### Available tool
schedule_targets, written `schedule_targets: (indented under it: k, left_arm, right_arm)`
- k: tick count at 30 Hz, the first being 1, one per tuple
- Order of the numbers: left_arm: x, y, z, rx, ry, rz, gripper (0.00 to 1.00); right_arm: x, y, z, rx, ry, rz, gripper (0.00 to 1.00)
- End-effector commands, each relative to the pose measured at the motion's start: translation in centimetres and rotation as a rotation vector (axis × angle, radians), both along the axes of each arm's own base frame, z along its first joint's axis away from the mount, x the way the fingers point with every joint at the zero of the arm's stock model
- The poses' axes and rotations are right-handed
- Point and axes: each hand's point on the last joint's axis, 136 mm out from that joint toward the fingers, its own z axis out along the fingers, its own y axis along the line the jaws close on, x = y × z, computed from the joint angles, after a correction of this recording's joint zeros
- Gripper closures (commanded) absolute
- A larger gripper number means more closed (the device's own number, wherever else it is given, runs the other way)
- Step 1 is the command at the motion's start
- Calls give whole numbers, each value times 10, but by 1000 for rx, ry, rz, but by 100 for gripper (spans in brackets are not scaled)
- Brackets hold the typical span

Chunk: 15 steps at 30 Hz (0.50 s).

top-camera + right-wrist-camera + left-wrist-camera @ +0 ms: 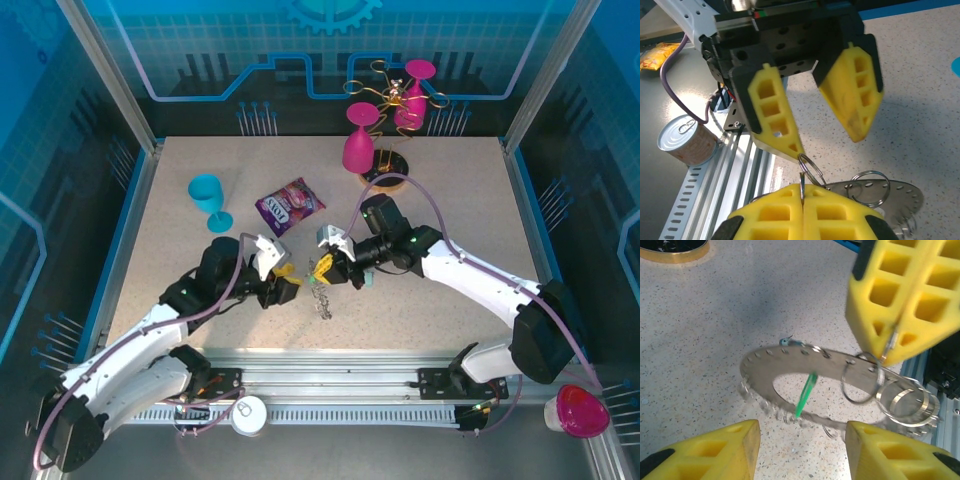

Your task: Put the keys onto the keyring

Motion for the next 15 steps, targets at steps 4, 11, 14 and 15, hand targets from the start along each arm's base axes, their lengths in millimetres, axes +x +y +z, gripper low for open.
schedule_targets:
  k: [4, 11, 14, 15]
  left_arm:
    - [12, -12, 31, -74, -68, -19, 51]
    - [14, -11, 27, -79, -52, 1, 48]
    - [26, -3, 25, -59, -62, 83, 53]
    - [30, -1, 26, -55, -64, 109, 54]
  right_arm:
    - [-7, 1, 19, 73, -52, 56, 100]
    - [-10, 2, 19, 79, -53, 73, 100]
    - [-17, 1, 18, 85, -71, 100, 100]
    - [-19, 1, 19, 88, -82, 107, 100]
